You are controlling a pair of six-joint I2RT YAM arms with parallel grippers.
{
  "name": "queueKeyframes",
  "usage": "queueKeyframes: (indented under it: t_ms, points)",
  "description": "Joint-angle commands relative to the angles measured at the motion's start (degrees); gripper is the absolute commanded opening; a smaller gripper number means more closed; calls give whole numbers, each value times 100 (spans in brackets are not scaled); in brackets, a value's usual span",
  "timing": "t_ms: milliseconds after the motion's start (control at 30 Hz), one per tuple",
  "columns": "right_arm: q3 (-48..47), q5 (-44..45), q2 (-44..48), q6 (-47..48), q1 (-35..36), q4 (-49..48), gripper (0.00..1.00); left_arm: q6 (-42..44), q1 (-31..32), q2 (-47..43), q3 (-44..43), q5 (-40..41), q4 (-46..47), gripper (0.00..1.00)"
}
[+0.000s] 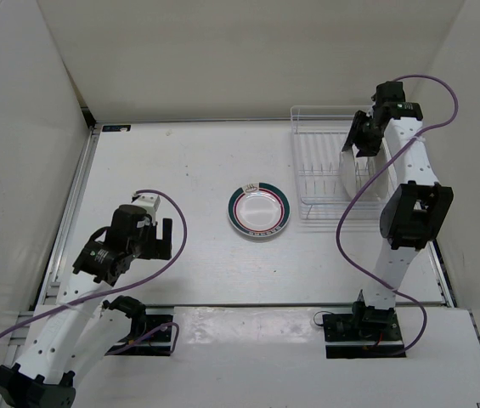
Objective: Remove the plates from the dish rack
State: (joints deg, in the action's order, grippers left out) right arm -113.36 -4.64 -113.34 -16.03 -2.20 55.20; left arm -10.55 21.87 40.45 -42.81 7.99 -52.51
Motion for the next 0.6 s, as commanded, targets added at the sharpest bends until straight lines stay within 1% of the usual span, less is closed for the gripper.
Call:
queueKeyframes:
  t_ms: [0, 167, 367, 433, 533, 567]
  points:
    - [60, -81, 66, 74, -61, -150, 52, -18, 11, -19, -149, 36, -5, 100]
    - [-28, -160, 110, 83, -105, -159, 38, -9, 10, -19, -149, 62, 4, 100]
    - [-55, -291, 93, 83, -123, -132, 28, -18, 10, -10, -158, 71, -5, 100]
    - [-46, -326, 110, 83, -132, -123, 26, -9, 19, -10, -149, 71, -14, 100]
    - [-98, -370, 137, 83, -123, -89, 14, -26, 10, -10, -140, 71, -5, 100]
    - [-142, -371, 154, 83, -123, -19, 14, -9, 10, -2, -149, 71, 4, 100]
